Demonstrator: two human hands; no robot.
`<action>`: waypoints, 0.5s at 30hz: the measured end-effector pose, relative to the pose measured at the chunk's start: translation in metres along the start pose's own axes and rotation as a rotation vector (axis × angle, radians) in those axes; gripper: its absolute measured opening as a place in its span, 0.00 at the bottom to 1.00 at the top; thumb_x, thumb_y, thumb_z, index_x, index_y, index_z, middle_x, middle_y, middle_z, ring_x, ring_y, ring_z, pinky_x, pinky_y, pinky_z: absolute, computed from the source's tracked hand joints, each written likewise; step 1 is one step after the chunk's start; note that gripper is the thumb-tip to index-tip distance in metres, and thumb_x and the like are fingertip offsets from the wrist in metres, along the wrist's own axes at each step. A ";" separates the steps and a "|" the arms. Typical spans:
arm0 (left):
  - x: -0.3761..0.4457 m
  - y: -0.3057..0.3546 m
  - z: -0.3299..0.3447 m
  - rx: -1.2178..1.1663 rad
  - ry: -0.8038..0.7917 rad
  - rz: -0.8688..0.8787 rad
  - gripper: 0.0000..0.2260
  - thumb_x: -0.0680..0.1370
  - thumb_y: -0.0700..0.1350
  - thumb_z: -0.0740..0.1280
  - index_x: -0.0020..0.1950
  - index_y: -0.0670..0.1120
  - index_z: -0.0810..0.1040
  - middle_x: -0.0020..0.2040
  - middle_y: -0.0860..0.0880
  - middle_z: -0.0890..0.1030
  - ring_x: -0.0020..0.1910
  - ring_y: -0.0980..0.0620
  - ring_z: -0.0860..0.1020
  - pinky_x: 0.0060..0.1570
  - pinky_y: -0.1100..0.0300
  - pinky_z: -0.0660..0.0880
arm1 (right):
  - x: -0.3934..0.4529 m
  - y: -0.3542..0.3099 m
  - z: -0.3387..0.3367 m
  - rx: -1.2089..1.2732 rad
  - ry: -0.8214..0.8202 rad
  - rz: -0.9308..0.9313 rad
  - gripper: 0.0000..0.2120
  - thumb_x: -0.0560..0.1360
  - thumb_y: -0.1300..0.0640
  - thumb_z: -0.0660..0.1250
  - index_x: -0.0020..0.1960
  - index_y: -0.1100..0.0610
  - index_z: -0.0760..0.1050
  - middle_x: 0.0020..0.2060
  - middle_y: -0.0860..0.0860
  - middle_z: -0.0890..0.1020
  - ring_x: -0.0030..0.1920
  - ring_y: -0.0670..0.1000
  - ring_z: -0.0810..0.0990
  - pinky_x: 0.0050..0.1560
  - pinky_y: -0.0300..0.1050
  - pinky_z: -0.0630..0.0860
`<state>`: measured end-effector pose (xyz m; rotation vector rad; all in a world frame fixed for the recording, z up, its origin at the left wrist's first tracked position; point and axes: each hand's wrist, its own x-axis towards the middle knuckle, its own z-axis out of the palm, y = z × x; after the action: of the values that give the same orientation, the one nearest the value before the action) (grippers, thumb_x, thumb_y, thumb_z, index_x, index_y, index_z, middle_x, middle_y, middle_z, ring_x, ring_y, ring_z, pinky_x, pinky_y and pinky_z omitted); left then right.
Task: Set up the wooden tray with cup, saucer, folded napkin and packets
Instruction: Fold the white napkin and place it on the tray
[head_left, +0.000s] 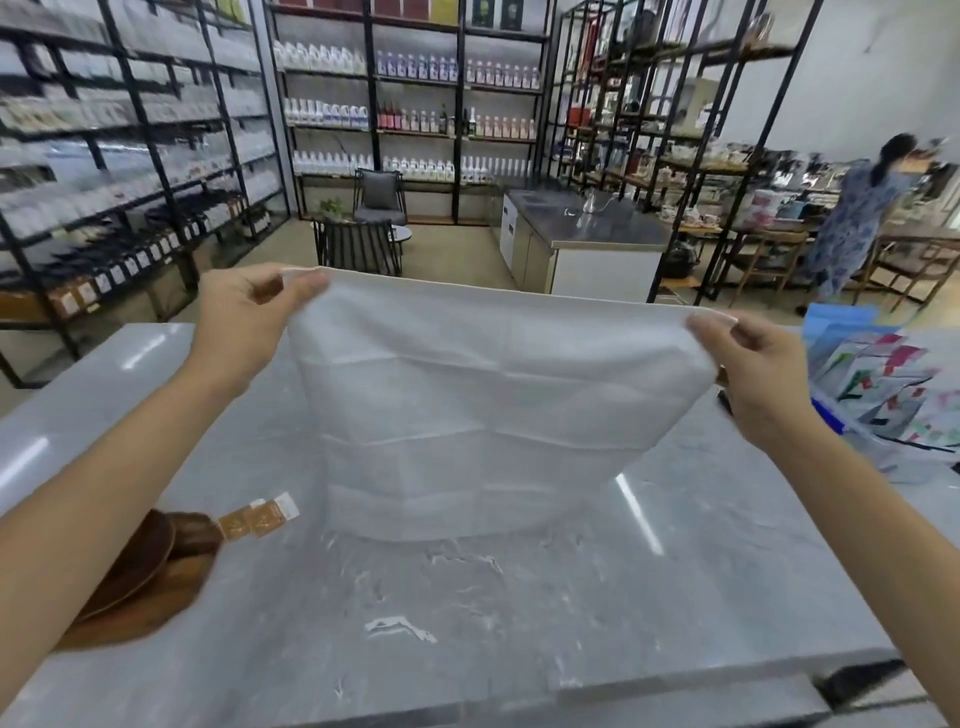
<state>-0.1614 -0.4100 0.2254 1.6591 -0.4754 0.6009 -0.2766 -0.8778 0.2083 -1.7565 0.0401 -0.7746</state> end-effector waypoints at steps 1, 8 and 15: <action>0.002 0.003 -0.001 -0.010 0.016 0.018 0.06 0.71 0.61 0.75 0.42 0.61 0.87 0.36 0.64 0.85 0.34 0.68 0.77 0.34 0.72 0.73 | 0.003 -0.001 0.001 0.030 0.008 0.007 0.17 0.68 0.39 0.77 0.51 0.48 0.86 0.44 0.49 0.88 0.42 0.46 0.86 0.39 0.38 0.81; 0.011 -0.012 -0.011 0.015 -0.017 -0.001 0.05 0.74 0.57 0.73 0.46 0.59 0.87 0.41 0.62 0.87 0.38 0.63 0.81 0.38 0.69 0.78 | 0.012 0.000 0.011 -0.050 -0.064 0.026 0.09 0.75 0.42 0.72 0.52 0.43 0.86 0.48 0.46 0.88 0.47 0.44 0.86 0.43 0.38 0.83; 0.040 -0.030 -0.013 0.165 -0.245 -0.156 0.03 0.75 0.53 0.74 0.44 0.62 0.87 0.42 0.61 0.87 0.41 0.63 0.84 0.45 0.62 0.83 | 0.041 -0.003 0.027 -0.218 -0.092 0.083 0.08 0.74 0.45 0.75 0.47 0.48 0.87 0.35 0.39 0.86 0.32 0.35 0.81 0.39 0.33 0.74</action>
<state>-0.1133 -0.3917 0.2293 1.9195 -0.4770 0.3295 -0.2314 -0.8702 0.2265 -1.9825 0.1395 -0.6479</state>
